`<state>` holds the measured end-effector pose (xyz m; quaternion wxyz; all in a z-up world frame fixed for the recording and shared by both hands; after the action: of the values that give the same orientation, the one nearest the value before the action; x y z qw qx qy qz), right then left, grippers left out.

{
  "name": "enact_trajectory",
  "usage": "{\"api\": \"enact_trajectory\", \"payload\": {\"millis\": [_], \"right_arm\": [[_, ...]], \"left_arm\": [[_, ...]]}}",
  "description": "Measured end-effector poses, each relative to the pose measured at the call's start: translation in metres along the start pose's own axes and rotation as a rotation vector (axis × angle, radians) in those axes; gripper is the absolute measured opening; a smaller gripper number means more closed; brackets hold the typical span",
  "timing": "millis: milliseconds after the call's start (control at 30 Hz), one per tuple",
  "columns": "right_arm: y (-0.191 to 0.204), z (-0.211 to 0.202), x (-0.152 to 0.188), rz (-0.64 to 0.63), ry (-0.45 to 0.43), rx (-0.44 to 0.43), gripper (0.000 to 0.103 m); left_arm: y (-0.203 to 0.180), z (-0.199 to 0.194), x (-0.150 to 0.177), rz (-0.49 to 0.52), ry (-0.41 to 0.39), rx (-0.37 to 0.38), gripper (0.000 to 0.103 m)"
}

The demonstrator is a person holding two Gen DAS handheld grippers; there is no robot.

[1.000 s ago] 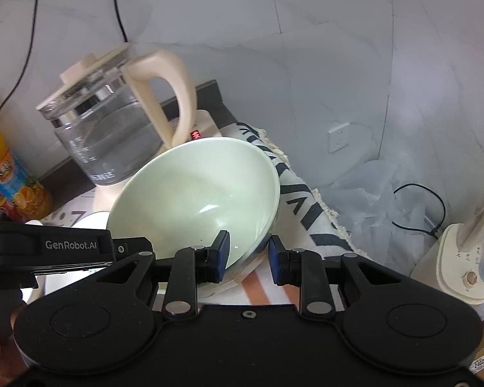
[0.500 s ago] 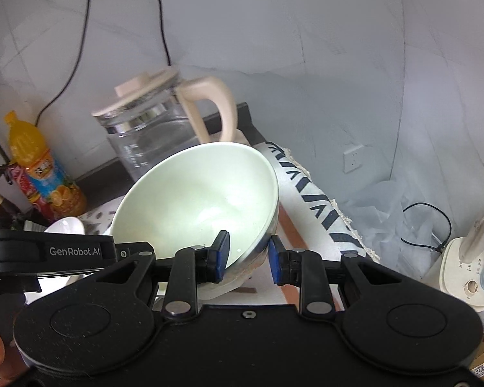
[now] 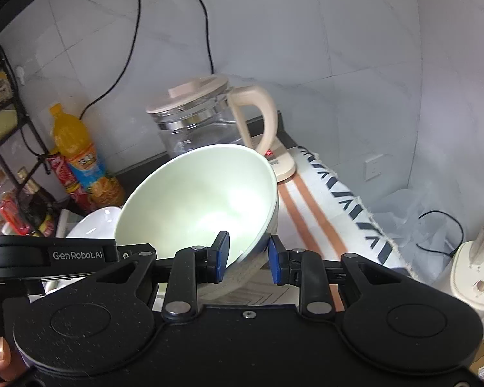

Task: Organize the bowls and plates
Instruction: 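Carry the small pale green bowl and lower it onto the stacked bowls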

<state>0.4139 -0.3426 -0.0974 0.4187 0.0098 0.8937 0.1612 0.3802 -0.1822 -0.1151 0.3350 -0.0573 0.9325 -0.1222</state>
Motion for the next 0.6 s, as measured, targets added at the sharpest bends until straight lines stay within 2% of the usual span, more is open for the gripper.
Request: {"api": "enact_trajectory", "payload": {"millis": [600], "right_arm": [[0.05,-0.024,0.021,-0.073,-0.006,-0.083,0.026]], "left_arm": [[0.037,-0.044,0.021,-0.084,-0.04,-0.06,0.02]]}}
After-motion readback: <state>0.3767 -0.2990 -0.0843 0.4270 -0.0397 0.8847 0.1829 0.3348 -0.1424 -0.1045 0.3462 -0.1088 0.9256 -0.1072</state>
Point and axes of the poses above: each gripper's, at about its wrist camera, not at the fingertips, and z roughly the way its jaws point, y to its left, x to its underside, the point moved 7 cm from there along z, roughly the way its jaws point, and after that the axes turned 1 degree about z, right-handed, at the moved point
